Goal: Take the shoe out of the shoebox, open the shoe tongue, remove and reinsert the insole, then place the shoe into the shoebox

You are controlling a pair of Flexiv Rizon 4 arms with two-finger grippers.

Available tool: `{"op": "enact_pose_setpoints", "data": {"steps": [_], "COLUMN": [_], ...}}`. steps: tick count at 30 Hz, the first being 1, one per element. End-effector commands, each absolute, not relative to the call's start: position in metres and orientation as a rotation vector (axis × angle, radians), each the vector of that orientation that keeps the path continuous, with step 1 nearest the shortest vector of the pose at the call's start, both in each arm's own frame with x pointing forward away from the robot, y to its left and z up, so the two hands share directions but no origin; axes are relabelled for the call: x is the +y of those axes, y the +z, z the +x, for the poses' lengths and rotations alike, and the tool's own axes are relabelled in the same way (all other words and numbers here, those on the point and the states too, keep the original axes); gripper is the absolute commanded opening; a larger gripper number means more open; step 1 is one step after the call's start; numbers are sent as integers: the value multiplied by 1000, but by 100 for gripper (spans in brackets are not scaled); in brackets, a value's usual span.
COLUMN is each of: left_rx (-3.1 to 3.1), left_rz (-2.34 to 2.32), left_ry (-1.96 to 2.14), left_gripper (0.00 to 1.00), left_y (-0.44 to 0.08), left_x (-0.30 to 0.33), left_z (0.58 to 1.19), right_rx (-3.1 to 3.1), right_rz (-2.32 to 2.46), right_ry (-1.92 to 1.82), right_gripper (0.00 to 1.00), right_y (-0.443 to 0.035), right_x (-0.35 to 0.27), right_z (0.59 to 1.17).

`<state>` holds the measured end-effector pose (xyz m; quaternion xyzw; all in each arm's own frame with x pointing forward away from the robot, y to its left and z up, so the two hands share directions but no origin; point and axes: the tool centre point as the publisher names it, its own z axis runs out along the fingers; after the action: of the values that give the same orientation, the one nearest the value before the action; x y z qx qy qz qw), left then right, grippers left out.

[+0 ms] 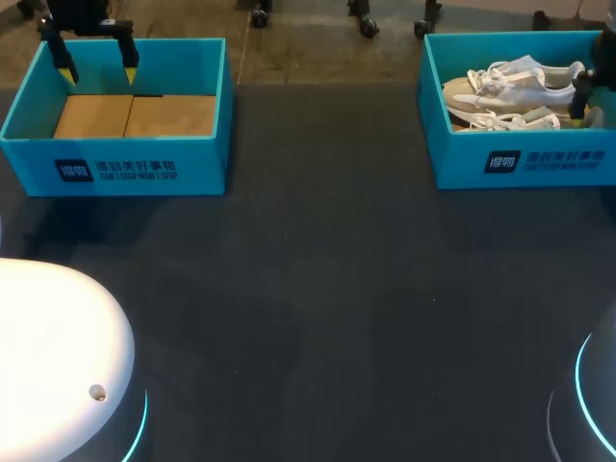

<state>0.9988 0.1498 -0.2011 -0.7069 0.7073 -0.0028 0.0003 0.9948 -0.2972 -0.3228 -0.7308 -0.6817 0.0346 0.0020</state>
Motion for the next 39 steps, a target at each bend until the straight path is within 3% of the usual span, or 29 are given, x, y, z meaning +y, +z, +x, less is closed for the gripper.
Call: {"op": "enact_pose_setpoints", "data": {"steps": [1, 10, 21, 28, 36, 39], "left_rx": [2221, 2221, 2221, 2221, 2221, 2221], "left_rz": [-2220, -2220, -2220, -2220, -2220, -2220], "left_ry": [-6, -6, -6, -6, -6, -6], "left_gripper": [100, 100, 100, 100, 100, 100], "left_y": [-201, -201, -201, -201, -201, -201], "left_x": [150, 150, 150, 150, 150, 150], "left_z": [999, 999, 999, 999, 999, 999], "right_rx": [-2149, -2168, -2166, -2164, -2149, -2136], "right_rz": [-2286, -2244, -2224, -2219, -2214, -2210], "right_ry": [104, 110, 104, 126, 110, 96], "right_gripper": [85, 73, 82, 75, 76, 81], "right_y": [-325, -337, -350, -357, -363, -366], "right_x": [-300, -298, -295, -292, -288, -289], "right_z": [996, 1002, 1004, 1004, 1004, 1002]}}
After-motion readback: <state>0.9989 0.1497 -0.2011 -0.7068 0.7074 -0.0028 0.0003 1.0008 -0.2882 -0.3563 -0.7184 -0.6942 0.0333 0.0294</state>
